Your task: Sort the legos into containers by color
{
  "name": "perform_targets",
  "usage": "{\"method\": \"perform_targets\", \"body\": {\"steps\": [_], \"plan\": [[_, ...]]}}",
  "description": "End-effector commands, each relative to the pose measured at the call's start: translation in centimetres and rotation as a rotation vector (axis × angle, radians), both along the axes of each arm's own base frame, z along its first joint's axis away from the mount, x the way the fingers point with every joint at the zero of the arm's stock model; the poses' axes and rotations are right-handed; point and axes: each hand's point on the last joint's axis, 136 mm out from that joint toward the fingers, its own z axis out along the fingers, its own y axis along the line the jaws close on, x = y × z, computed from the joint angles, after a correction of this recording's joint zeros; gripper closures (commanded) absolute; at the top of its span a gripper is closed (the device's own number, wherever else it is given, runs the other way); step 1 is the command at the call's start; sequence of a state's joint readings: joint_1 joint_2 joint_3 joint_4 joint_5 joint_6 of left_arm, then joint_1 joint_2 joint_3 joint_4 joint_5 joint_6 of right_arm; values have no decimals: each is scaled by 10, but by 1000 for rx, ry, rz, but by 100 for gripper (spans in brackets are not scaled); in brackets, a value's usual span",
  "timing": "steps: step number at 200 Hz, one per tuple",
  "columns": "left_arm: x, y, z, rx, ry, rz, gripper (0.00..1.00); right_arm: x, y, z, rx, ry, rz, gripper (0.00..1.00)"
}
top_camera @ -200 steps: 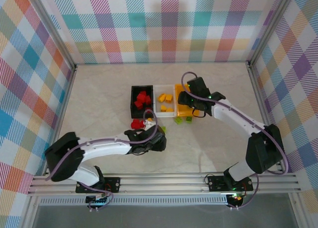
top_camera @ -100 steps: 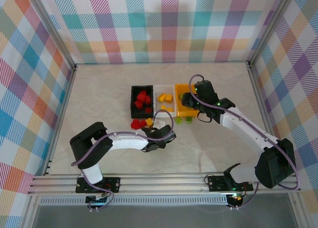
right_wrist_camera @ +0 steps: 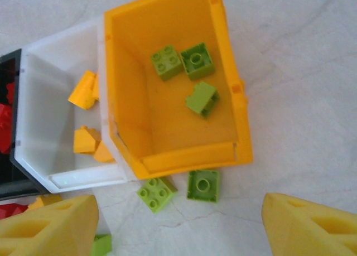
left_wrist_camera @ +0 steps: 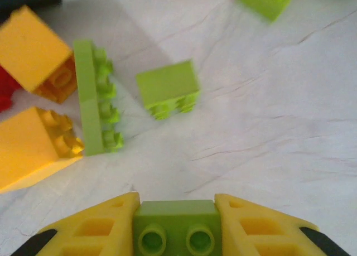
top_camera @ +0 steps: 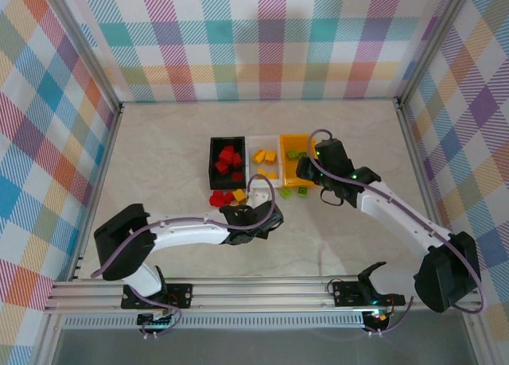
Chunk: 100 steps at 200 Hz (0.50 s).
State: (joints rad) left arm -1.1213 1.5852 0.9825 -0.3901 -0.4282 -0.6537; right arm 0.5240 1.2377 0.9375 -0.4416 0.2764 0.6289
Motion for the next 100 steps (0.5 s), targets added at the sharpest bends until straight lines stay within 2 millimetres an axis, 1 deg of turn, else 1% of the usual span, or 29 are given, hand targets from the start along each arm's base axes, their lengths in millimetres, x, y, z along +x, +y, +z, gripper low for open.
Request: {"method": "perform_targets", "body": {"steps": [1, 15, 20, 21, 31, 34, 47, 50, 76, 88, 90, 95, 100], "plan": [[23, -28, 51, -105, -40, -30, 66, -13, -9, -9, 27, 13, -49, 23], [48, -42, 67, -150, -44, -21, 66, -23, -14, -20, 36, 31, -63, 23], [58, -47, 69, -161, -41, -16, 66, -27, -15, -24, 42, 38, -64, 23], [60, -48, 70, -163, -41, -14, 66, -29, -16, -27, 41, 45, -65, 23], [77, -58, 72, -184, -27, -11, 66, -35, -18, -33, 48, 56, -70, 23], [83, -61, 76, -197, -29, -10, 66, -37, -18, -36, 50, 61, -68, 24], [105, -77, 78, -217, -14, -10, 66, -43, -19, -43, 54, 77, -62, 24], [111, -81, 83, -226, -20, -11, 66, -45, -20, -45, 54, 83, -62, 24], [146, -113, 87, -219, -25, -24, 66, -54, -21, -56, 54, 108, -54, 24], [160, -122, 84, -207, -20, -14, 66, -57, -22, -59, 54, 112, -50, 24], [162, -123, 81, -200, -16, -11, 66, -58, -22, -58, 55, 112, -50, 24], [168, -126, 83, -206, -16, -8, 66, -59, -22, -59, 55, 112, -51, 24], [174, -127, 76, -193, -9, 0, 66, -60, -22, -60, 56, 114, -48, 24]]}}
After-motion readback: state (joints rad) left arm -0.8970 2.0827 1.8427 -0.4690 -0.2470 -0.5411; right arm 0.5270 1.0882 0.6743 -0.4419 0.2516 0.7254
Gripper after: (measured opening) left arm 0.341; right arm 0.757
